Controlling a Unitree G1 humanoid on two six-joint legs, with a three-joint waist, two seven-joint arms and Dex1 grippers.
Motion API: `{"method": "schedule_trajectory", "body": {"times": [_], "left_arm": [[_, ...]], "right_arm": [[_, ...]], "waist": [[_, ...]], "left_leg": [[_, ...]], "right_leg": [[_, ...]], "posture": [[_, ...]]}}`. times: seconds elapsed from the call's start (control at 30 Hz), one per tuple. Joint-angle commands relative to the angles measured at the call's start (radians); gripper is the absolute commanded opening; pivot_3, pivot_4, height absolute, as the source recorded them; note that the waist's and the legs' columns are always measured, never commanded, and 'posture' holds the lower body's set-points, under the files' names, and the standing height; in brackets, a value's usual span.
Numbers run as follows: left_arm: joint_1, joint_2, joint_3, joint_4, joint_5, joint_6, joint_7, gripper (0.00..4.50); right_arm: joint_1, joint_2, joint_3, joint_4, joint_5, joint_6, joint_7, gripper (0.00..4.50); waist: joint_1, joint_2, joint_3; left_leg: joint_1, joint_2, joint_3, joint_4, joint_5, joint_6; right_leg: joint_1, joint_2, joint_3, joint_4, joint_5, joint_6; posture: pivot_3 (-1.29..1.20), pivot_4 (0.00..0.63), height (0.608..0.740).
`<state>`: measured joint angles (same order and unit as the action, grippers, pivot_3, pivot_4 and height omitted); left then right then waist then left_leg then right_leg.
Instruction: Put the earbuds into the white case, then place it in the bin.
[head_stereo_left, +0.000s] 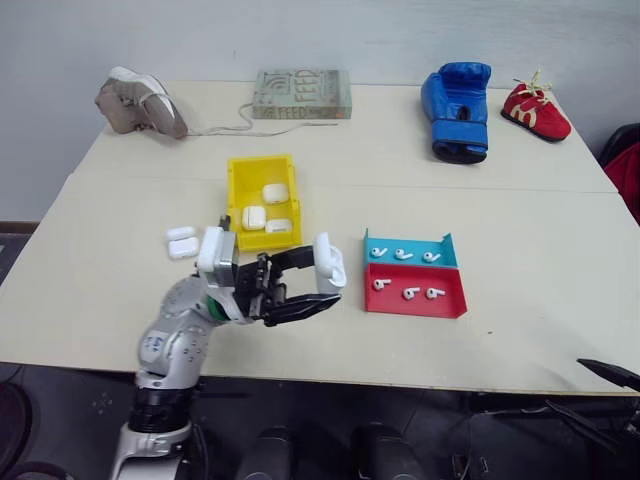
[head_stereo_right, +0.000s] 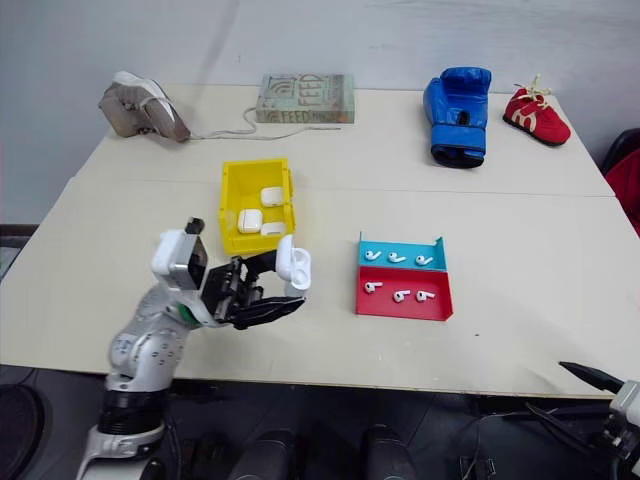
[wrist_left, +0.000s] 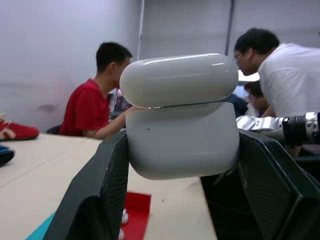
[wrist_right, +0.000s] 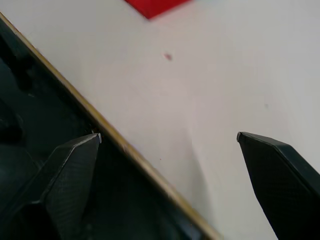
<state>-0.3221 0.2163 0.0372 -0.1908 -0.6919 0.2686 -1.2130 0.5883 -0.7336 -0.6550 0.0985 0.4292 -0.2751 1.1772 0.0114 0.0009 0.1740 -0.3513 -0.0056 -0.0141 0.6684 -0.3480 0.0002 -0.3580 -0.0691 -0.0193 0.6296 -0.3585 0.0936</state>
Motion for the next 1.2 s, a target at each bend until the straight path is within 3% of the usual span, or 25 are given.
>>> {"method": "schedule_trajectory", "body": {"times": [0.03, 0.13, 0.23, 0.4, 0.53, 0.6, 0.7, 0.8, 0.9, 1.2], "left_arm": [[0.008, -0.047, -0.042, 0.039, 0.018, -0.114, -0.043, 2.78], [0.026, -0.050, -0.068, 0.051, 0.028, -0.143, -0.059, 2.78], [0.048, -0.050, -0.077, 0.050, 0.022, -0.164, -0.071, 2.78], [0.092, -0.030, -0.085, 0.083, 0.043, -0.227, -0.114, 2.78], [0.112, -0.020, -0.084, 0.113, 0.057, -0.267, -0.120, 2.78], [0.116, -0.019, -0.083, 0.123, 0.059, -0.284, -0.115, 2.78], [0.117, -0.021, -0.086, 0.124, 0.056, -0.293, -0.107, 2.78], [0.115, -0.022, -0.090, 0.126, 0.056, -0.299, -0.102, 2.78], [0.114, -0.024, -0.093, 0.131, 0.058, -0.304, -0.099, 2.78], [0.124, -0.029, -0.108, 0.132, 0.065, -0.319, -0.086, 2.78]], "right_arm": [[0.007, -0.017, -0.011, -0.143, 0.007, 0.090, -0.070, 4.50], [-0.008, -0.068, 0.009, -0.320, 0.047, 0.274, -0.123, 4.50], [-0.100, -0.193, 0.039, -0.498, 0.168, 0.531, -0.161, 4.50], [-0.410, -0.453, 0.187, -0.642, 0.330, 0.914, -0.262, 4.50], [-0.674, -0.556, 0.393, -0.642, 0.328, 1.074, -0.305, 4.50], [-0.829, -0.559, 0.541, -0.617, 0.254, 1.106, -0.304, 4.50], [-0.962, -0.560, 0.682, -0.593, 0.177, 1.118, -0.256, 3.92], [-1.020, -0.562, 0.753, -0.574, 0.127, 1.128, -0.214, 2.86], [-1.070, -0.540, 0.830, -0.549, 0.053, 1.117, -0.193, 1.83], [-1.172, -0.436, 0.991, -0.446, -0.153, 1.058, -0.155, 1.83]], "waist": [[-0.008, 0.000, 0.000], [-0.016, 0.002, -0.001], [-0.017, 0.004, -0.002], [-0.004, 0.004, -0.002], [0.018, 0.003, -0.001], [0.016, 0.003, -0.001], [0.013, 0.003, -0.001], [0.013, 0.003, -0.001], [0.011, 0.003, -0.001], [0.006, 0.003, -0.001]], "left_leg": [[0.000, 0.000, 0.000, 0.000, 0.000, 0.000], [0.000, 0.000, 0.000, 0.000, 0.001, 0.000], [0.000, 0.001, 0.000, 0.000, 0.001, 0.000], [-0.001, 0.001, -0.004, 0.002, 0.001, 0.000], [-0.005, 0.000, -0.006, 0.002, 0.000, 0.000], [-0.006, 0.000, -0.007, 0.002, 0.000, 0.002], [-0.011, 0.000, -0.007, 0.006, -0.001, 0.003], [-0.023, -0.001, -0.007, 0.011, -0.001, 0.003], [-0.023, -0.001, -0.007, 0.012, -0.002, 0.003], [-0.022, -0.001, -0.006, 0.014, -0.002, 0.003]], "right_leg": [[0.000, 0.000, 0.000, 0.000, 0.000, 0.000], [0.000, 0.001, 0.001, 0.000, 0.000, 0.000], [0.000, 0.002, 0.002, 0.000, 0.000, 0.000], [0.000, 0.002, 0.000, 0.000, 0.000, 0.000], [-0.003, 0.001, -0.001, -0.002, 0.000, 0.001], [-0.003, 0.001, -0.001, -0.003, 0.001, 0.001], [-0.007, 0.000, -0.001, -0.003, 0.001, 0.002], [-0.018, 0.000, -0.001, 0.000, 0.002, 0.003], [-0.018, 0.000, -0.002, 0.002, 0.002, 0.003], [-0.019, 0.000, 0.000, 0.006, 0.002, 0.003]], "posture": [[0.00, 0.150, 0.740], [0.00, 0.150, 0.740], [0.00, 0.150, 0.740], [0.00, 0.150, 0.740], [0.00, 0.150, 0.740], [0.00, 0.150, 0.740], [0.00, 0.150, 0.740], [0.00, 0.150, 0.740], [0.00, 0.150, 0.740], [0.00, 0.150, 0.740]]}}
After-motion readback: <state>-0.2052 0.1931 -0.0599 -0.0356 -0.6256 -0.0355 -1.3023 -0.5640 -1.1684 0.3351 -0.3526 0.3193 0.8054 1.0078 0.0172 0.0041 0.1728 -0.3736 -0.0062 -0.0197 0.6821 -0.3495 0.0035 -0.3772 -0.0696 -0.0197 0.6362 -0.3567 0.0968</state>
